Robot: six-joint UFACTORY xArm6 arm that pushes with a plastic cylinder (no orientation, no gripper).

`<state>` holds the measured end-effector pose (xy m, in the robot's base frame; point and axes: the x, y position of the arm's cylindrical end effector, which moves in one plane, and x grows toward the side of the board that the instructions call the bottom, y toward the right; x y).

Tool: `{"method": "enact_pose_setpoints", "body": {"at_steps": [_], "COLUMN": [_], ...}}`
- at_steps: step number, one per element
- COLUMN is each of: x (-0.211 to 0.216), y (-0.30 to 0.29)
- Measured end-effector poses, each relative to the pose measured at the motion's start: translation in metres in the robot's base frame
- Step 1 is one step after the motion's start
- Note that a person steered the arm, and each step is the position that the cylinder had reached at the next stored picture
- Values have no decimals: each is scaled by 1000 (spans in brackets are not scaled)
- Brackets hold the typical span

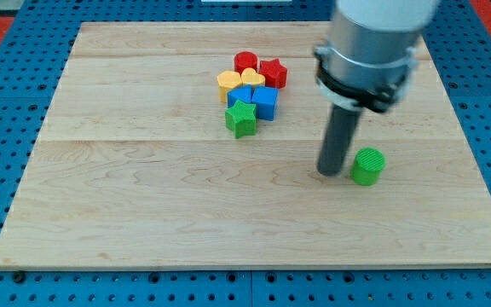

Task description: Point your arm to the red star

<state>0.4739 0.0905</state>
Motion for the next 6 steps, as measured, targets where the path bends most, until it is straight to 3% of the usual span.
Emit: {"method": "enact_pose_setpoints", "body": {"at_steps": [1,3,4,6], "x": [-62,-182,-218,-116], "y": [39,-28,-34,-60]}}
